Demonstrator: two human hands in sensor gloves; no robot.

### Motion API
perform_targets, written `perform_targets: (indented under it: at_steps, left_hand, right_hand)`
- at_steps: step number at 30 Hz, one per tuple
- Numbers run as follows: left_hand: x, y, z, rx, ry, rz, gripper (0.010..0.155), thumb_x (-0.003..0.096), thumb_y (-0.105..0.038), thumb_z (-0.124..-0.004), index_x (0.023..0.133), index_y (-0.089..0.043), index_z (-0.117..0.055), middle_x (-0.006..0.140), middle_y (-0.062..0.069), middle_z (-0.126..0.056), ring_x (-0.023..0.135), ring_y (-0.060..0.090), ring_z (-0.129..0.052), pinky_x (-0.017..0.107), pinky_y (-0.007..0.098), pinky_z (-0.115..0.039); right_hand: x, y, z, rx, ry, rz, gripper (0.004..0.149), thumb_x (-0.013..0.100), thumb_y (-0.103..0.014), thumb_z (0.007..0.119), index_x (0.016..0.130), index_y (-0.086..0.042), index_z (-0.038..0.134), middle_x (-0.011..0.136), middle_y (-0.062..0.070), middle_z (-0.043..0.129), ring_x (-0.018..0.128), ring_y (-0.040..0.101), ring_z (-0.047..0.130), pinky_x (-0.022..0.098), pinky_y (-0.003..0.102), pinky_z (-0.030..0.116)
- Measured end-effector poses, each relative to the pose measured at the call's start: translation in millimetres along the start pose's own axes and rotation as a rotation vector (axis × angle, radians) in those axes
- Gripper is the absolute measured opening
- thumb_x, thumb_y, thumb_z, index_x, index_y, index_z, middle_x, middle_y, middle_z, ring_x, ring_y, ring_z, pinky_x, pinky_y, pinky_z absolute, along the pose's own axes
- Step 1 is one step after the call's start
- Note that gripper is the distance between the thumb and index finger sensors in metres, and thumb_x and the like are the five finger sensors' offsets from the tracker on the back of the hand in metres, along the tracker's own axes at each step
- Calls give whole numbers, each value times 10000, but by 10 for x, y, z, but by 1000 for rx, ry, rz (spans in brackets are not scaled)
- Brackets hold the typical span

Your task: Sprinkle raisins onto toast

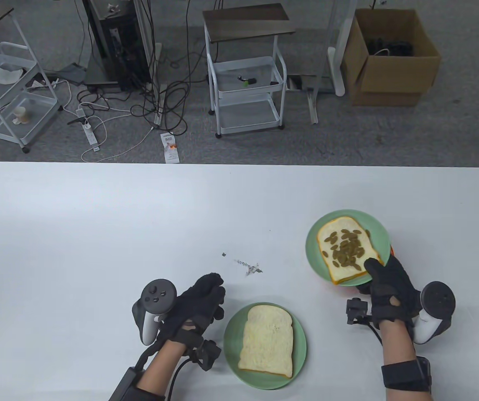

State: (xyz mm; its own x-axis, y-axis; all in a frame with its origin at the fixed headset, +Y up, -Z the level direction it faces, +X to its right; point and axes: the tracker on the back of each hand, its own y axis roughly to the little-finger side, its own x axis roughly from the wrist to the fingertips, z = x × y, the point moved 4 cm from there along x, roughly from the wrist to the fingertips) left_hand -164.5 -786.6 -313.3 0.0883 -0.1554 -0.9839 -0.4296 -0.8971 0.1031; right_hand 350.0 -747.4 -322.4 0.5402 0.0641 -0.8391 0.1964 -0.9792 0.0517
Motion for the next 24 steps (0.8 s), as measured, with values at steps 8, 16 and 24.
perform_targets:
  at_steps: [8,16,24]
  left_hand:
    - [6,38,45,12,-27,20,647,489,-608,-749,1030,-258,-693,805,1,-950,450,171,-1103,350,295,-960]
    - [7,44,39,42,-23,22,658,490,-605,-748,1038,-248,-683,829,17,-939,459,180,-1099,357,302,-957]
    - [8,40,27,76,-23,13,655,490,-603,-749,1037,-247,-686,845,27,-932,476,191,-1096,371,313,-953]
  right_hand:
    - [10,-283,-217,-435,251,-326,628,441,-316,962,917,49,775,670,225,982,88,233,1040,75,317,913]
    - [-134,-514,-79,-670,303,-592,612,459,-307,955,937,24,763,699,213,971,120,253,1029,111,340,902]
    - [-420,-787,179,-957,327,-926,563,473,-281,950,945,-28,778,724,200,960,155,311,997,150,395,865]
